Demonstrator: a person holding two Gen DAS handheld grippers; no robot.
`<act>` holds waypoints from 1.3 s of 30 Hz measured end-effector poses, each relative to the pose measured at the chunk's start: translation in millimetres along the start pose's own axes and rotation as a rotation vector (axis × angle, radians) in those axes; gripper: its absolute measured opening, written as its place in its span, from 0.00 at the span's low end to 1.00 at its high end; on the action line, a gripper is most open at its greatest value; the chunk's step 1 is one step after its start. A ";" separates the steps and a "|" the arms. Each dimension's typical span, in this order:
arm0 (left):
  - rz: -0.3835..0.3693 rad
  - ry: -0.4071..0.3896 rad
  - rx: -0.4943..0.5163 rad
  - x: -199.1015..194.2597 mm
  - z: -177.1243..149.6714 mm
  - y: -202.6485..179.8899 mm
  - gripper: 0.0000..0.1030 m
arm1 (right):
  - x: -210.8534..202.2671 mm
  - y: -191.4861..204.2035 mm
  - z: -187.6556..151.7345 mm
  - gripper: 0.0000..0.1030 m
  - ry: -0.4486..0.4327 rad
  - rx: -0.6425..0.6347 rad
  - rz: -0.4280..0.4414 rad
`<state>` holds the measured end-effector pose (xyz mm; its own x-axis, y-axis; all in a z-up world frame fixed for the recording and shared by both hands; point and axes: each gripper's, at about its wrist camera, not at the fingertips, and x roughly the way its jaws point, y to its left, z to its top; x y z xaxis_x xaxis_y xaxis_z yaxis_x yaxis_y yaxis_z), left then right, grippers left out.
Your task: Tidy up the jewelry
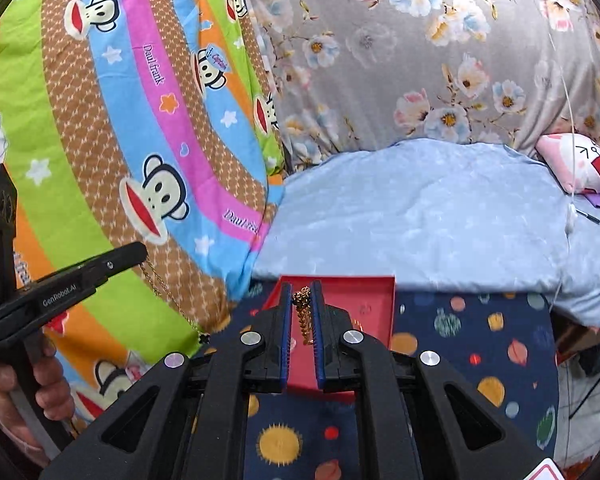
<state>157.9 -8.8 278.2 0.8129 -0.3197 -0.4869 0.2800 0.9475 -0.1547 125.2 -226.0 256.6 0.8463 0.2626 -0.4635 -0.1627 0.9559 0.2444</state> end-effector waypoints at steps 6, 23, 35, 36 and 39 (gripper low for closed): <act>0.025 0.008 -0.001 42.8 31.9 1.7 0.05 | 32.4 -9.4 44.3 0.08 -0.010 0.015 0.000; 0.067 0.199 -0.011 191.3 4.9 25.9 0.06 | 230.9 -57.1 -2.6 0.08 0.279 0.083 -0.042; 0.110 0.238 -0.038 233.6 -14.9 46.4 0.07 | 273.6 -41.6 -19.5 0.27 0.313 0.047 -0.023; 0.118 0.238 -0.038 233.7 -14.5 47.4 0.13 | 270.9 -40.7 -18.0 0.28 0.301 0.044 -0.022; 0.146 0.211 -0.044 226.7 -12.8 50.2 0.39 | 260.0 -39.6 -11.0 0.28 0.272 0.046 -0.011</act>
<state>349.7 -33.6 149.1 0.7173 -0.1744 -0.6746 0.1409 0.9845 -0.1047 346.1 -194.2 117.0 0.6795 0.2834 -0.6768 -0.1252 0.9536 0.2737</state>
